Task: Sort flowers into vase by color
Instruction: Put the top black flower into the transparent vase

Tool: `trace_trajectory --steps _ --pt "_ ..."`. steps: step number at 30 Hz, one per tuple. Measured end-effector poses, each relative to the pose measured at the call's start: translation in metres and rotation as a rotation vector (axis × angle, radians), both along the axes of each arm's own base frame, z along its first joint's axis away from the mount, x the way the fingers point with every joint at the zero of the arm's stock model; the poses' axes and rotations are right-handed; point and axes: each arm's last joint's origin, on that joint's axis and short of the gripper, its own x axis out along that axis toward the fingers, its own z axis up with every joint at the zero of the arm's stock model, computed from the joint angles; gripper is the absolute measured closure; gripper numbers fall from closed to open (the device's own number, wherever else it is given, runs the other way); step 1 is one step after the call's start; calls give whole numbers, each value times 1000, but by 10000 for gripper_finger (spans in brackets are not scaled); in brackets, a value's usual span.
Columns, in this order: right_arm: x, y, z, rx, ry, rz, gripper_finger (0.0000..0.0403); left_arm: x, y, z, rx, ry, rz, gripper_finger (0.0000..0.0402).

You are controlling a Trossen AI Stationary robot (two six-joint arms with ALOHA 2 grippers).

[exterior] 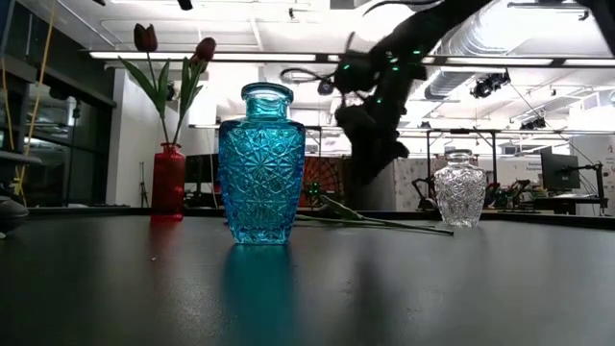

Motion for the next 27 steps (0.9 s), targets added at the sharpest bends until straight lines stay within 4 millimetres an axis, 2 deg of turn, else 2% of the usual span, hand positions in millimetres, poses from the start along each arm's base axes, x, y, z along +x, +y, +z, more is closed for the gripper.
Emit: trace_trajectory --steps 3,8,11,17,23,27 --pt "-4 1 -3 16 -112 -127 253 1 0 0 -2 3 0 181" --pt "-6 0 -18 81 -55 -232 254 1 1 -1 -4 6 0 181" --pt "-4 -1 -30 85 10 -248 254 1 1 -1 -3 5 0 181" --pt "-1 -3 -37 62 41 -261 254 1 1 -1 -4 6 0 181" --pt "4 4 -37 57 35 -237 254 2 1 -1 -7 10 0 181" --pt "7 6 -45 64 48 -241 254 2 1 -2 -8 12 0 181"
